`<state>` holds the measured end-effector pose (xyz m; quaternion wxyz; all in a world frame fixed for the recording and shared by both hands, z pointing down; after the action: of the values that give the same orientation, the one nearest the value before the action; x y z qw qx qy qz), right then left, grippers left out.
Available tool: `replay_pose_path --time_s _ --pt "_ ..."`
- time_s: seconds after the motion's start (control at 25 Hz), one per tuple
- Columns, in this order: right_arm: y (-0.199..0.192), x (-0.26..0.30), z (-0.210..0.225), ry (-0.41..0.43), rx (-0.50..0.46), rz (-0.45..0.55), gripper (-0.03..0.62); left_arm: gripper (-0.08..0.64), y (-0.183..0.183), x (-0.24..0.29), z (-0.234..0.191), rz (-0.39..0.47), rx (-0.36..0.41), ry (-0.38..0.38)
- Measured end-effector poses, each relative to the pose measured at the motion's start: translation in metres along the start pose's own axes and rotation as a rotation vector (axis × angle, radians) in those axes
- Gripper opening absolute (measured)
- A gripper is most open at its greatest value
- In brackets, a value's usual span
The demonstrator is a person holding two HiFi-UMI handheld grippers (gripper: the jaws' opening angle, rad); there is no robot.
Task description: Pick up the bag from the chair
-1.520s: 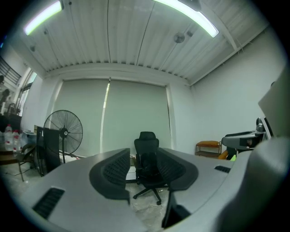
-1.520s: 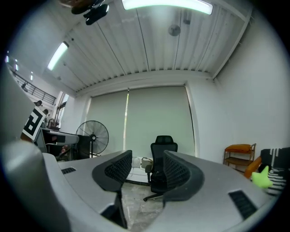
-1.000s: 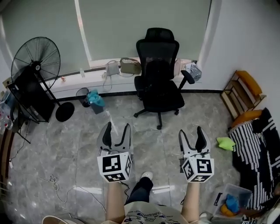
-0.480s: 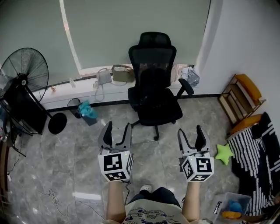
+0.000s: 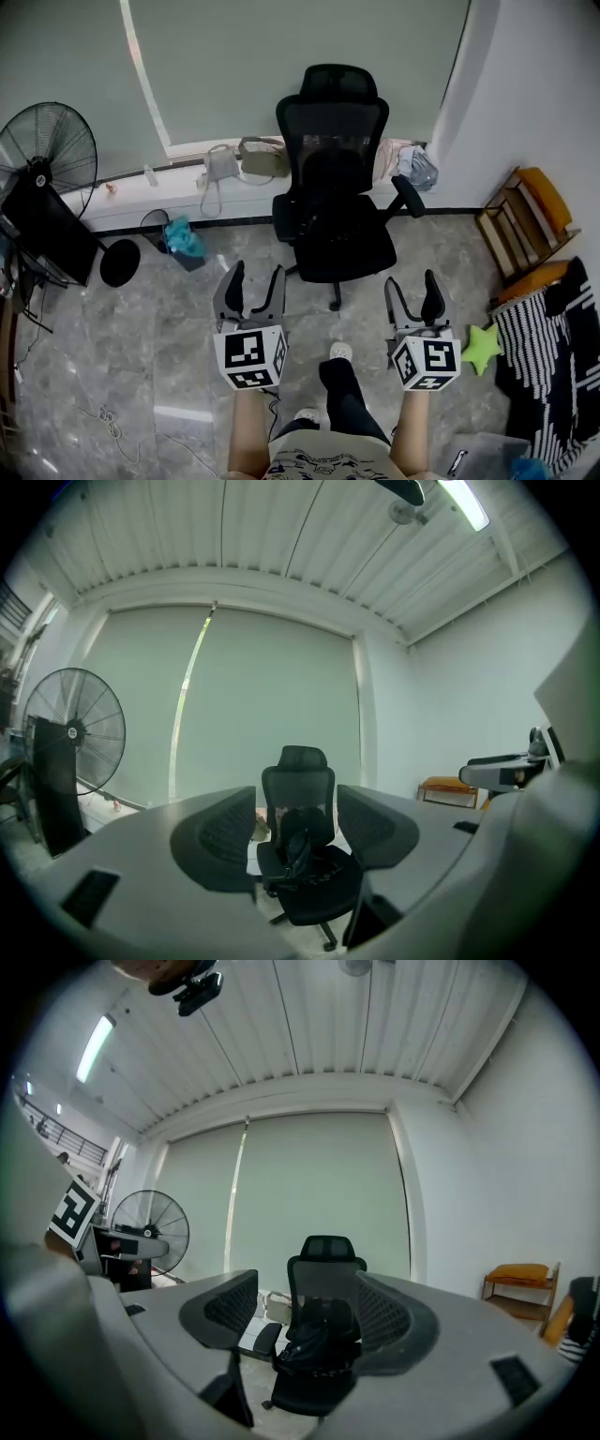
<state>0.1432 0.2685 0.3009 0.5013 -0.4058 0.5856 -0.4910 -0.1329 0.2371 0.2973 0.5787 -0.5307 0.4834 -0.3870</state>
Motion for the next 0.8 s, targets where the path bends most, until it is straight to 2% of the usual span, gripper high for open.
replay_pose_path --time_s 0.28,0.6,0.8 --pt "-0.026 0.114 0.053 0.081 0.006 0.006 0.324 0.267 -0.021 0.106 0.005 -0.004 0.022 0.067" --pt "-0.04 0.242 0.116 0.182 0.015 0.005 0.33 0.268 -0.026 0.228 0.021 0.011 0.032 0.139" --pt "-0.054 0.293 0.146 0.212 0.025 0.003 0.331 0.268 -0.038 0.278 0.03 0.004 0.038 0.157"
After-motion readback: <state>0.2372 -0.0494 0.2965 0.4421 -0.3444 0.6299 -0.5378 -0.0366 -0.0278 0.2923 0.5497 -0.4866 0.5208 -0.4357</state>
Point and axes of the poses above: the fingertips, and each gripper's own axes: x forward along the fingers, z to its right, y out of its top, the point moved 5 cm from there along -x, backward along the fingers, and after that the axes turned 12 degrees about z, right-handed, at the moved point
